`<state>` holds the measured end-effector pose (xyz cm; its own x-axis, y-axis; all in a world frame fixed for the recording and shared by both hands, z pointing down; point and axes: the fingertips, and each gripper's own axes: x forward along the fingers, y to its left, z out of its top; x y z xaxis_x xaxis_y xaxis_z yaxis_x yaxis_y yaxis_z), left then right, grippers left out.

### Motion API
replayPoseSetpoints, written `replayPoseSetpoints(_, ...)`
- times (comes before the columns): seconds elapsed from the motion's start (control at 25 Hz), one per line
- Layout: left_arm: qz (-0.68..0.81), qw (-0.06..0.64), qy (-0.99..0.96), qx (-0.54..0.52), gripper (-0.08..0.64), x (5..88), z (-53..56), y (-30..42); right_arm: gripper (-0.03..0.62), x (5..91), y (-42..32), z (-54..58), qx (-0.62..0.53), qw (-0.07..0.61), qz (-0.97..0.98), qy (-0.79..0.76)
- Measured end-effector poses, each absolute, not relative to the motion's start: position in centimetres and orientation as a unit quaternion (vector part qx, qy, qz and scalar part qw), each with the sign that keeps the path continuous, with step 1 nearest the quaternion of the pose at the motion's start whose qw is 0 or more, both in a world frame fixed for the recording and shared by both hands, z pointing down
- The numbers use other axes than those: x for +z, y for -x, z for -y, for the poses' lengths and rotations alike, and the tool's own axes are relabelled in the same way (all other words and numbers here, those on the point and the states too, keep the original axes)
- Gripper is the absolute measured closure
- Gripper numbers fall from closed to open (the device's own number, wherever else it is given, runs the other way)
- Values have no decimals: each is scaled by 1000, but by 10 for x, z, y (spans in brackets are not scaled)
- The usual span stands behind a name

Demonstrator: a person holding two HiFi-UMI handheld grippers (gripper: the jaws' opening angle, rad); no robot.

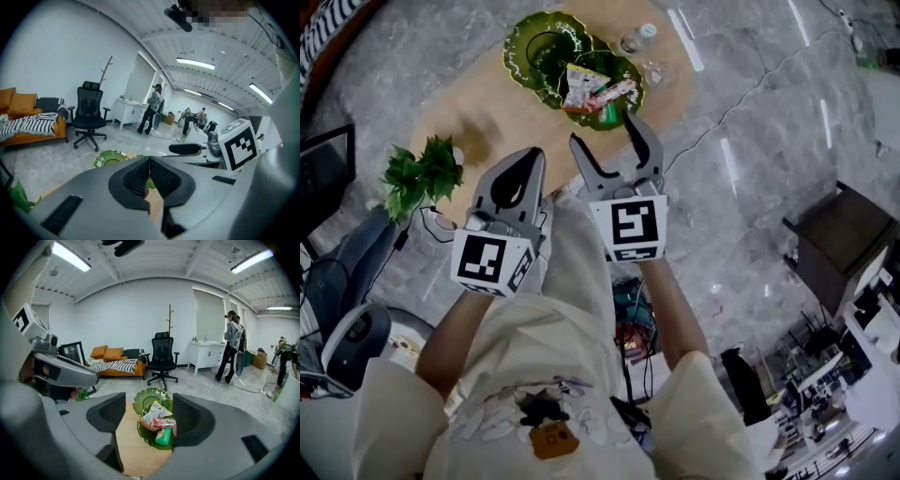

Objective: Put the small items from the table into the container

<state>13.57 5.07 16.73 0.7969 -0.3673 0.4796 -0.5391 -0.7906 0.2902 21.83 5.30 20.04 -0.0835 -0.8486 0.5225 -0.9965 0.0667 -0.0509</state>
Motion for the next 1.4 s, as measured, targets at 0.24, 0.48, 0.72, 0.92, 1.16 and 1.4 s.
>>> replayPoseSetpoints(0.24,247,199,-929,192,551,143,-46,-120,457,155,-203,-53,168,146,707,-671)
replayPoseSetpoints(0.48,253,189,-931,183,551,118,-45,-102,547,118,-175,-57,147,134,720,-665)
replayPoseSetpoints(0.72,228,176,-942,171,551,87,-58,-91,581,95,-143,-72,134,139,734,-651)
replayPoseSetpoints(0.92,205,172,-951,158,551,52,-70,-84,584,66,-114,-79,131,119,744,-644)
replayPoseSetpoints(1.16,203,166,-955,142,551,30,-78,-71,584,27,-89,-84,108,102,748,-646)
replayPoseSetpoints(1.4,198,162,-958,127,551,2,-95,-55,584,-3,-70,-95,94,88,741,-659)
